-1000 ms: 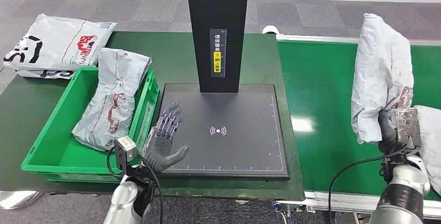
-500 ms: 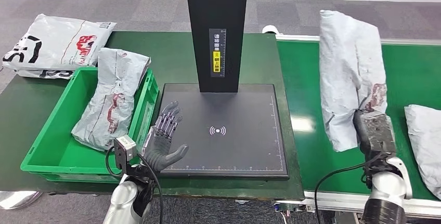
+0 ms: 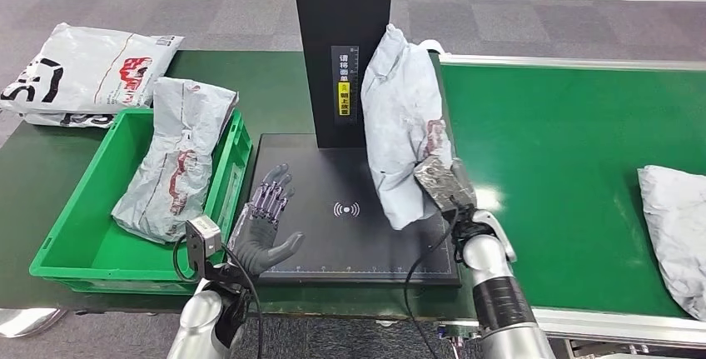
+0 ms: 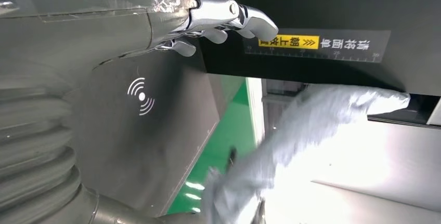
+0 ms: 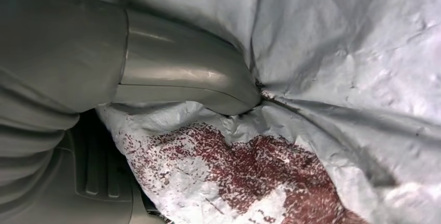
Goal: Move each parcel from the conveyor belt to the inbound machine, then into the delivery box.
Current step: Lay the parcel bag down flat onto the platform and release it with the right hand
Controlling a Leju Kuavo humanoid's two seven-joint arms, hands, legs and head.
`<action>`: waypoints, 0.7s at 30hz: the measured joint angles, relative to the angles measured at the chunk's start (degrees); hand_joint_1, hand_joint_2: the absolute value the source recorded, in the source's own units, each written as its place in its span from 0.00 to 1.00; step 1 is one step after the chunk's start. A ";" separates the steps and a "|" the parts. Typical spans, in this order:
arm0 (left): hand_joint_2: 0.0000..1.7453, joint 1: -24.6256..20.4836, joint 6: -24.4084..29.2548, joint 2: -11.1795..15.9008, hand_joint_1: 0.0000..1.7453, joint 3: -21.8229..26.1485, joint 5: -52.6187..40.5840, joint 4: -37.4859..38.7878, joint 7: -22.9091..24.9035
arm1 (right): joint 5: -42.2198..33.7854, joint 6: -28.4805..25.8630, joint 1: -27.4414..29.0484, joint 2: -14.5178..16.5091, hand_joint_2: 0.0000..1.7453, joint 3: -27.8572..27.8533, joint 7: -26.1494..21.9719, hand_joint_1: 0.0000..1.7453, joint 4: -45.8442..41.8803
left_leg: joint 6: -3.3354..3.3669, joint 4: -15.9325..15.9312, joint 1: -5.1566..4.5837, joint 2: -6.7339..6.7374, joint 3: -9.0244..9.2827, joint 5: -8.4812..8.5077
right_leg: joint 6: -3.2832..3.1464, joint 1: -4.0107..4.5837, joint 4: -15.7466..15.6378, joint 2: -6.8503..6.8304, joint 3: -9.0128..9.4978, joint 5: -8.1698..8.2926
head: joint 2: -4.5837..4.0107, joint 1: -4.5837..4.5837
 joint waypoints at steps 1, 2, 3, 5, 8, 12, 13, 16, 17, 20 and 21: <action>1.00 -0.08 0.01 0.00 0.00 -0.22 0.01 0.25 0.03 | -0.37 -0.19 -0.69 0.64 1.00 1.05 0.23 1.00 1.89 | 0.00 0.00 0.00 0.00 0.00 0.00 | 0.00 0.00 0.00 0.00 -0.01 0.00 | 0.00 0.00; 1.00 -0.17 0.02 0.00 0.00 -0.48 0.04 0.50 0.05 | -0.71 -0.27 -1.42 1.21 1.00 1.93 0.49 1.00 3.82 | -0.01 0.00 0.00 0.02 0.00 0.00 | 0.00 0.00 0.00 0.02 -0.02 0.00 | 0.00 0.00; 1.00 -0.25 0.07 0.00 0.00 -0.73 0.08 0.74 0.07 | -1.11 -0.25 -2.15 1.73 1.00 2.64 0.76 1.00 5.73 | -0.02 0.00 0.00 0.05 0.00 -0.01 | -0.01 0.00 0.00 0.05 -0.02 0.00 | 0.00 0.00; 1.00 -0.37 0.19 0.00 0.00 -1.07 0.20 1.16 0.09 | -1.99 -0.02 -3.64 2.77 1.00 3.59 1.39 0.78 9.53 | -0.05 0.00 0.00 0.12 0.01 -0.04 | -0.02 0.00 0.00 0.11 -0.04 0.01 | 0.00 0.00; 1.00 -0.49 0.30 0.00 0.00 -1.39 0.43 1.64 0.12 | -2.90 0.14 -5.43 4.16 1.00 4.29 2.01 0.13 14.64 | -0.07 0.00 0.00 0.13 0.01 -0.04 | -0.03 0.00 0.00 0.13 -0.06 0.02 | 0.00 0.00; 1.00 -0.63 0.34 0.01 0.00 -1.76 0.57 2.20 0.23 | -3.77 -0.30 -6.58 5.55 1.00 4.62 2.04 0.10 20.00 | -0.07 0.00 0.00 0.12 0.00 -0.05 | -0.03 0.00 0.00 0.13 -0.07 0.02 | 0.00 0.00; 1.00 -0.65 0.34 0.01 0.00 -1.80 0.58 2.32 0.24 | -3.87 -0.39 -6.74 5.75 1.00 4.64 2.04 0.06 20.88 | -0.07 0.00 0.00 0.12 0.00 -0.05 | -0.03 0.00 0.00 0.12 -0.07 0.01 | 0.00 0.00; 1.00 -0.71 0.34 0.01 0.00 -1.84 0.62 2.67 0.26 | -3.91 -0.53 -7.45 6.14 1.00 4.65 2.05 0.00 23.09 | -0.09 0.00 0.00 0.14 0.00 -0.06 | -0.03 0.00 0.00 0.15 -0.08 0.01 | 0.00 0.00; 1.00 -0.74 0.34 0.01 0.00 -1.85 0.64 2.81 0.27 | -3.91 -0.53 -7.73 6.21 1.00 4.66 2.10 0.00 23.72 | -0.10 0.00 0.00 0.14 0.01 -0.07 | -0.03 0.00 -0.01 0.15 -0.09 0.01 | 0.00 0.00; 1.00 -0.80 0.32 0.01 0.00 -1.88 0.82 3.18 0.39 | -3.91 -0.57 -8.24 6.30 1.00 4.68 2.38 0.00 24.97 | -0.10 0.00 0.00 0.15 0.01 -0.07 | -0.03 0.00 -0.01 0.15 -0.09 0.01 | 0.00 0.00; 1.00 -0.82 0.32 0.01 0.00 -1.88 0.90 3.31 0.43 | -3.91 -0.62 -8.29 6.34 1.00 4.68 2.42 0.00 25.16 | -0.10 0.00 0.00 0.15 0.01 -0.07 | -0.04 0.00 -0.01 0.15 -0.08 0.02 | 0.00 0.00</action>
